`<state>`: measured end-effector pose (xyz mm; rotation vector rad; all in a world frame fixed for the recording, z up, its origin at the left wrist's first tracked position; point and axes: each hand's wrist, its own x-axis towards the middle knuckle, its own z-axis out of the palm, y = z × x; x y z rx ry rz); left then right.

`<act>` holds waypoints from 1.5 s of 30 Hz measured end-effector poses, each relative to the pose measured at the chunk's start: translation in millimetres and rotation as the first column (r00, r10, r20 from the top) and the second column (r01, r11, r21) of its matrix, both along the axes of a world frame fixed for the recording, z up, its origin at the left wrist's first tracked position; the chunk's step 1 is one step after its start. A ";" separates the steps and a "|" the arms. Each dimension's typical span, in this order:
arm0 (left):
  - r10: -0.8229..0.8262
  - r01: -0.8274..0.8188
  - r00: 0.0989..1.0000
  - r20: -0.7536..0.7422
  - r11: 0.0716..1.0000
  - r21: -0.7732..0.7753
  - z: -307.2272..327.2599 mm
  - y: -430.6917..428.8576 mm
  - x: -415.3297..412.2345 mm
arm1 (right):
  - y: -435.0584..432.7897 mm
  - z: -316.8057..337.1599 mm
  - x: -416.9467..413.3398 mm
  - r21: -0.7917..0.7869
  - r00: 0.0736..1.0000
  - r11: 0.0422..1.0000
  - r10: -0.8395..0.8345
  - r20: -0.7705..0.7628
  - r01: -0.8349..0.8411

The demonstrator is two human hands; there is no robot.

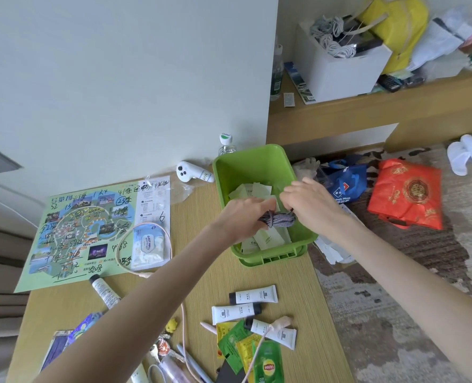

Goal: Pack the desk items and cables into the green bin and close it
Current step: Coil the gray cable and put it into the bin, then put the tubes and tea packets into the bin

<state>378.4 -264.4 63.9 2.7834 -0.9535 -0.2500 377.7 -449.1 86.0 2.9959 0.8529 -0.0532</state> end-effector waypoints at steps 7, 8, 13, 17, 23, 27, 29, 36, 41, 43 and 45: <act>0.032 -0.012 0.996 -0.080 0.971 0.238 -29.7 -4.3 -2.3 | 21.4 -22.5 -10.9 -0.185 0.989 0.982 0.006 -0.145 -0.033; 0.033 -0.016 0.997 -0.067 0.968 0.252 -31.6 -3.4 -1.5 | 22.5 -23.6 -10.7 -0.173 0.987 0.985 -0.007 -0.161 -0.022; 0.070 -0.070 0.998 0.000 0.995 0.076 -25.6 12.3 -2.4 | 16.1 -24.0 -11.5 0.027 0.972 0.995 -0.085 -0.219 0.093; 0.104 -0.087 0.989 0.105 0.985 -0.152 -10.2 38.6 -17.3 | 10.5 -18.0 -30.2 0.300 0.975 0.944 -0.078 -0.209 0.140; 0.361 -0.253 0.927 0.105 0.806 -0.535 -14.2 71.9 -80.7 | 21.7 -28.1 -92.5 0.588 0.981 0.802 -0.181 0.072 0.105; 0.451 -0.421 0.890 -0.070 0.751 -0.509 -50.9 86.4 -126.6 | 34.3 -59.4 -140.4 0.587 0.982 0.805 -0.165 0.090 0.082; 0.417 -0.451 0.892 -0.173 0.813 -0.367 -73.5 87.6 -141.8 | 37.1 -78.4 -159.4 0.559 0.991 0.823 -0.131 0.012 0.102; 0.345 -0.357 0.882 -0.321 0.934 0.022 -127.3 71.3 -171.0 | 46.2 -128.1 -198.7 0.259 0.905 0.936 -0.118 -0.409 0.240; 0.342 -0.335 0.918 -0.203 0.940 0.071 -138.7 64.4 -174.1 | 62.4 -140.5 -208.9 0.130 0.913 0.960 -0.185 -0.364 0.246; 0.357 -0.348 0.908 -0.221 0.934 0.077 -141.4 63.2 -177.1 | 67.5 -142.6 -210.9 0.076 0.919 0.971 -0.187 -0.347 0.226; 0.377 -0.374 0.888 -0.263 0.925 0.064 -143.0 62.5 -179.3 | 70.0 -142.5 -212.2 0.069 0.923 0.975 -0.176 -0.343 0.212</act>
